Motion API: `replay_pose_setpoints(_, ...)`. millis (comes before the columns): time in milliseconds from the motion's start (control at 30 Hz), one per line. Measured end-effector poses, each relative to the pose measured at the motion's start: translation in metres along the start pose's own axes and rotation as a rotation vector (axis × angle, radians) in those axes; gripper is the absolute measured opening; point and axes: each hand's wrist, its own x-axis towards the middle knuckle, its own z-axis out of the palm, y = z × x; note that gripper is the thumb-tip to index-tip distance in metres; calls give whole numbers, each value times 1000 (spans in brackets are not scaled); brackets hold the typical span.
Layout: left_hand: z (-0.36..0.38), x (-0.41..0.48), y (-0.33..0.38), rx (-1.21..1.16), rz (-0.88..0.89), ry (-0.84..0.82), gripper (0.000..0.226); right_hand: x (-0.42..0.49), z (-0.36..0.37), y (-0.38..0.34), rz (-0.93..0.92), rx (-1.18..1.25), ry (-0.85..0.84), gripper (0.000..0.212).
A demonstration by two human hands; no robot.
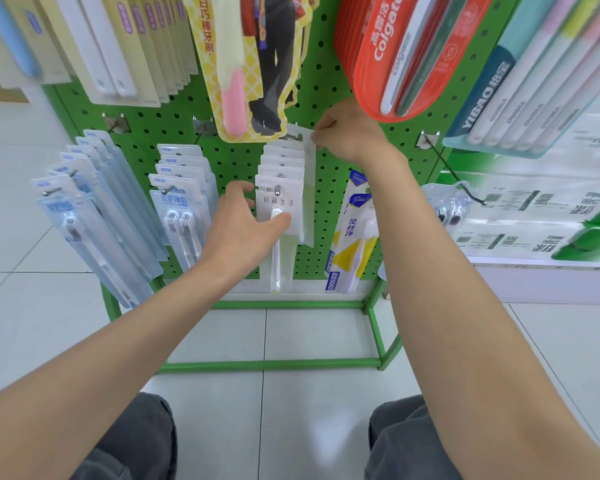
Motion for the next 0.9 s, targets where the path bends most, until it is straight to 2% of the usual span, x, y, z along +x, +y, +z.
replay_pose_setpoints(133, 0, 1, -1, 2, 9, -4, 66, -9, -4, -2, 59, 17, 12, 27)
replay_pose_setpoints(267, 1, -2, -2, 10, 14, -10, 70, -24, -2, -9, 90, 69, 70, 13)
replay_pose_setpoints(367, 1, -8, -1, 13, 18, -17, 76, -38, -1, -9, 104, 163, 153, 32)
replay_pose_setpoints(500, -1, -19, -1, 26, 24, -10, 80, -62, 2, -11, 177, 176, 228, 32)
replay_pose_setpoints(600, -4, -31, -1, 35, 37, 13, 85, -81, 4, -12, 150, 205, 297, 29)
replay_pose_setpoints(700, -5, -45, 3, 64, 56, 71, 81, -101, 2, -13, 113, 196, 374, 13)
replay_pose_setpoints(800, -5, -57, 6, 106, 93, 152, 69, -123, 1, -14, 80, 227, 418, 9)
replay_pose_setpoints(900, -5, -64, 6, 77, 148, 155, 55, -147, 4, -14, 54, 267, 380, 10)
